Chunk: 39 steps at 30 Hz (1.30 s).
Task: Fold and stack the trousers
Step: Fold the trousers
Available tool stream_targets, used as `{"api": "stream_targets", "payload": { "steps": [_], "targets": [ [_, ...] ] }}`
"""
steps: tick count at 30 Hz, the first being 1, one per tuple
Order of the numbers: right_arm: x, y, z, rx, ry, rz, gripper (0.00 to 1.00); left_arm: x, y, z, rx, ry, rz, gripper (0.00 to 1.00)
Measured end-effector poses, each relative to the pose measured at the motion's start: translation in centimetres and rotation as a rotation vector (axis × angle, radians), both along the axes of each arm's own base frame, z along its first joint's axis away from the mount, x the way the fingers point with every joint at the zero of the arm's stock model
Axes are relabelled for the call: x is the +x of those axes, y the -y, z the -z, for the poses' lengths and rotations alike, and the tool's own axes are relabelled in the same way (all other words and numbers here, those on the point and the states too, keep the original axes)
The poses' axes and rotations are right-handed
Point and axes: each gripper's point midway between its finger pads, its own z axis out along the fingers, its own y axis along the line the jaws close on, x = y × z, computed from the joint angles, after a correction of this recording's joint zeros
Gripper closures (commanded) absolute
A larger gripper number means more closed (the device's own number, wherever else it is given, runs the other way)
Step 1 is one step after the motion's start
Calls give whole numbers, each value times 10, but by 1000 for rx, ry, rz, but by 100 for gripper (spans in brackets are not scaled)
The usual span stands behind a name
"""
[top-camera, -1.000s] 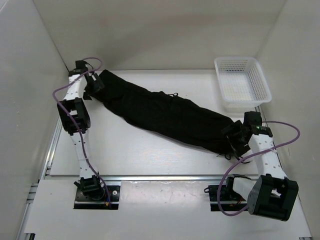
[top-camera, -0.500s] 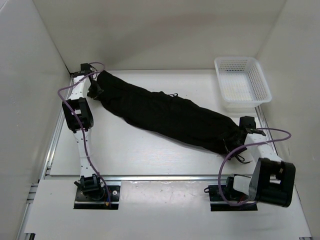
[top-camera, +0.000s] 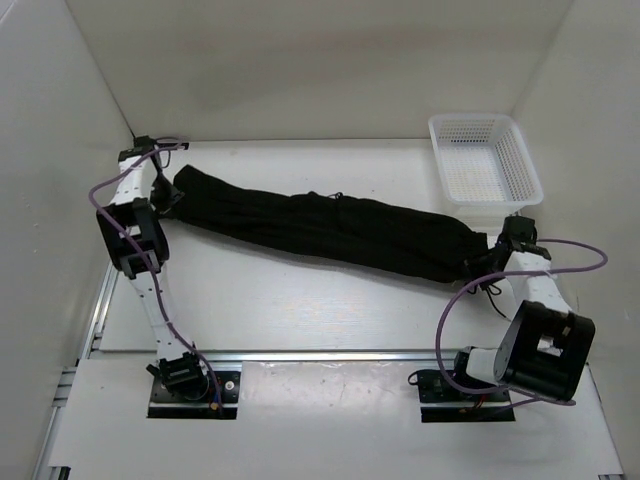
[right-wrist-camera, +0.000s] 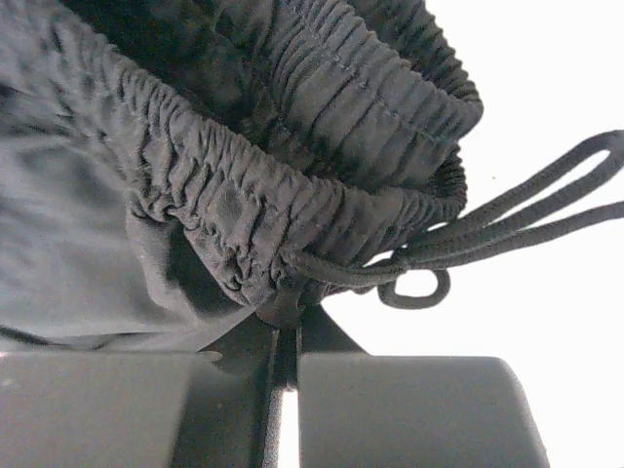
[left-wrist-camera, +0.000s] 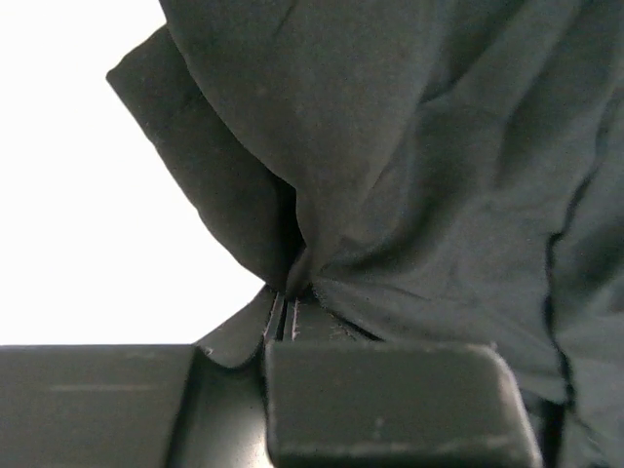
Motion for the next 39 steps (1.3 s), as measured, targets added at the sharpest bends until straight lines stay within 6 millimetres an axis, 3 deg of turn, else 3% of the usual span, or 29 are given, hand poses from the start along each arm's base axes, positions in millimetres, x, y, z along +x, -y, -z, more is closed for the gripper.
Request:
{"api": "stream_targets", "payload": {
  "steps": [3, 7, 9, 11, 12, 13, 15, 16, 17, 21, 24, 27, 30, 35, 39],
  "targets": [
    [-6, 3, -9, 7, 16, 8, 100, -34, -4, -15, -8, -42, -51, 90],
    [-18, 2, -11, 10, -12, 4, 100, -66, -8, -27, 26, -65, -101, 90],
    [-24, 2, -15, -4, -9, -1, 95, -82, -9, -28, 45, -81, -126, 90],
    [-32, 3, -22, -25, 2, 2, 76, -99, -9, -28, 63, -102, -148, 90],
    [-35, 4, -26, -38, 12, 5, 33, -109, -10, -28, 77, -116, -161, 86],
    [-38, 7, -31, -59, 23, 12, 18, -117, -12, -29, 95, -125, -172, 72],
    [-45, 16, -38, -115, 32, 24, 6, -127, -20, -36, 130, -120, -200, 38],
    [-49, 19, -40, -139, 28, 29, 4, -130, -26, -42, 146, -104, -222, 23],
    [-52, 23, -42, -162, 20, 30, 4, -132, -32, -49, 158, -86, -238, 14],
    [-49, 31, -58, -214, 38, 9, 3, -136, -55, -82, 173, 19, -322, 15],
    [-32, 28, -76, -202, 100, -54, 3, -139, -68, -90, 158, 53, -364, 15],
    [-13, 23, -91, -172, 155, -128, 3, -140, -76, -78, 137, 35, -388, 18],
    [-2, 20, -100, -157, 187, -179, 3, -135, -73, -55, 97, -10, -388, 21],
    [5, 16, -107, -144, 213, -222, 3, -131, -62, -17, 45, -71, -374, 22],
    [5, 14, -107, -137, 217, -239, 3, -125, -55, 1, 16, -88, -371, 19]
  ]
}}
